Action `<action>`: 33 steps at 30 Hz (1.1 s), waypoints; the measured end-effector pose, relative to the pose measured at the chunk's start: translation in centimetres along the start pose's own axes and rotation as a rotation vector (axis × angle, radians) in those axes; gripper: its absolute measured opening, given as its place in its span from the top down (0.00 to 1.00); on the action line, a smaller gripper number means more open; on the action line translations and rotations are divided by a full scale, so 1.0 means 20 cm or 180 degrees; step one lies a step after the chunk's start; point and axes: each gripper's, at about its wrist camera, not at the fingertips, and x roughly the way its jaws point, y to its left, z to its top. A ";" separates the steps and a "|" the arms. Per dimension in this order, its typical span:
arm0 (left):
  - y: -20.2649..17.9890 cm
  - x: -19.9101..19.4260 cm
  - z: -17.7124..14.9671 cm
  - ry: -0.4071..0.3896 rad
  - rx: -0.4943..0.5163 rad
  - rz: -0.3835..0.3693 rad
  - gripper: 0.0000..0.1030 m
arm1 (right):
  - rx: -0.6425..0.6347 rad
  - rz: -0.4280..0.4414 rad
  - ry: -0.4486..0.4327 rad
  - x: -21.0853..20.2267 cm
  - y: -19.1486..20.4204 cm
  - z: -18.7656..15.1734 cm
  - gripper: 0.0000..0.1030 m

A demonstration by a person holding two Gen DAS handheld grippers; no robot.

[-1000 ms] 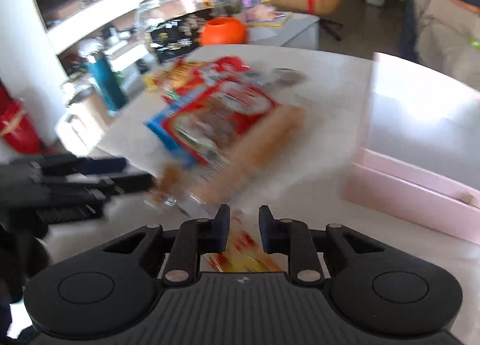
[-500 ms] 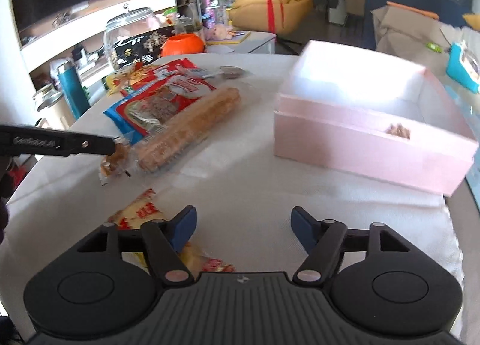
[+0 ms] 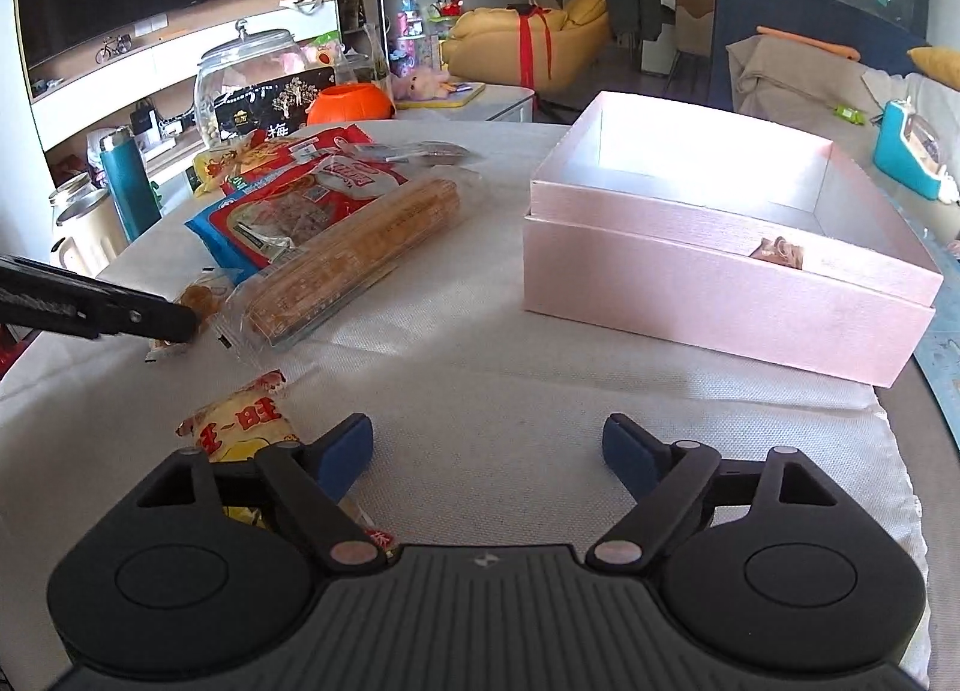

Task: Organize snacks
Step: 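Lower the right tool onto the long wrapped bread stick and close it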

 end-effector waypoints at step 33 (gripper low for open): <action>0.07 -0.13 -0.13 -0.0010 -0.0187 -0.0141 0.66 | -0.0190 0.0533 0.0303 -0.02 0.32 0.02 0.15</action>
